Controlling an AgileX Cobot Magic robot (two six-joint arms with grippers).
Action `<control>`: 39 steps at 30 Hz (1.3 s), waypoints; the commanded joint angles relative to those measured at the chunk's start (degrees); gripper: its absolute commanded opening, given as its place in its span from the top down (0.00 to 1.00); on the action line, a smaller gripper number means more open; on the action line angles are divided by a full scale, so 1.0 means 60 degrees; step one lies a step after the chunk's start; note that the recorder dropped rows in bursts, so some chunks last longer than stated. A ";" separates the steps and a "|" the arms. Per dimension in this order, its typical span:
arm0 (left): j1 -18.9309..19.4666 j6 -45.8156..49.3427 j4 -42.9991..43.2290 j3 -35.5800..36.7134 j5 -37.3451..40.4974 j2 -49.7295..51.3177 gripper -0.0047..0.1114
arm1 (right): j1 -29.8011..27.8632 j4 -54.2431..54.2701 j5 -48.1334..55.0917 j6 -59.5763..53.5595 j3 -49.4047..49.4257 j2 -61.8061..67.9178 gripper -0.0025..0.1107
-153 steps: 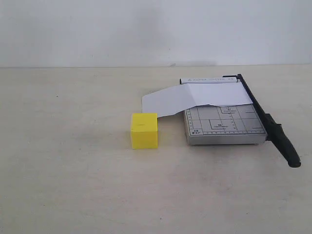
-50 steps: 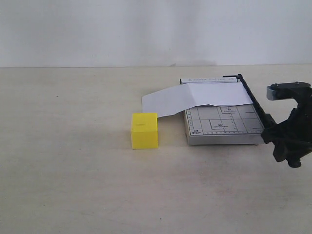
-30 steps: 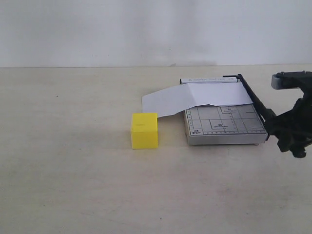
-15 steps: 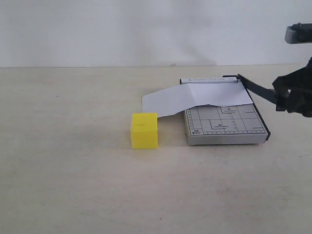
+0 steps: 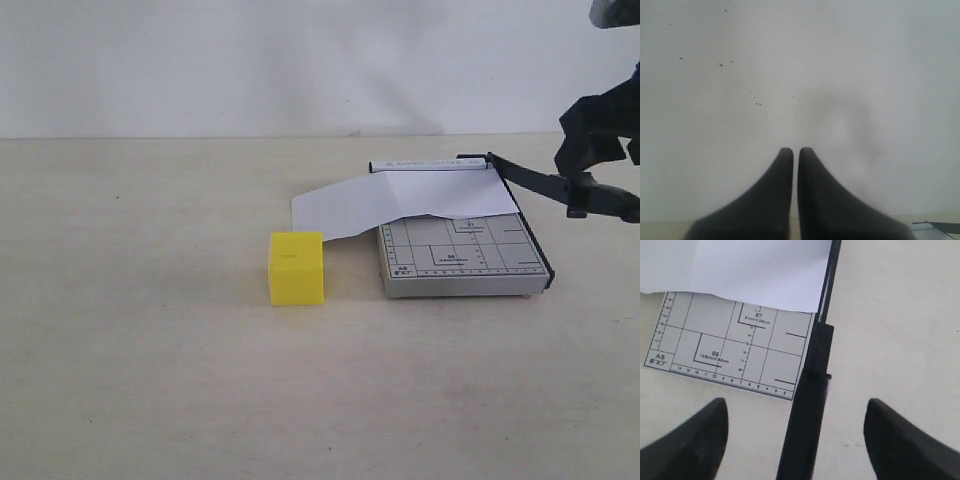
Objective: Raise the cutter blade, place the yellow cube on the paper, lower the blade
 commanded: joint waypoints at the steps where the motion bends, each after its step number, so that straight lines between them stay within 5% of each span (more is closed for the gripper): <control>1: -0.0008 -0.0081 -0.0040 0.0004 0.0002 -0.0035 0.92 | -0.0007 0.0504 -0.0220 -0.0481 -0.0042 -0.0471 0.38; 14: -0.0008 -0.0081 -0.0040 0.0004 0.0002 -0.0035 0.92 | -0.0007 0.2045 -0.0498 -0.1583 0.0170 -0.5436 0.41; 17: -0.0008 -0.0081 -0.0040 0.0004 0.0002 -0.0035 0.92 | -0.0007 0.2045 -0.0812 -0.1583 0.1228 -0.6829 0.57; 21: -0.0008 -0.0081 -0.0040 0.0004 0.0026 -0.0035 0.92 | -0.0007 0.2101 -0.1256 -0.1563 0.3323 -0.8728 0.96; 31: -0.0008 -0.0081 -0.0040 0.0004 0.0026 -0.0035 0.92 | -0.0007 0.2045 -0.2668 -0.0100 0.7445 -1.2229 0.98; 39: -0.0008 -0.0081 -0.0040 0.0004 0.0008 -0.0035 0.92 | -0.0007 0.2006 -0.3570 -0.0100 0.8396 -1.2501 0.98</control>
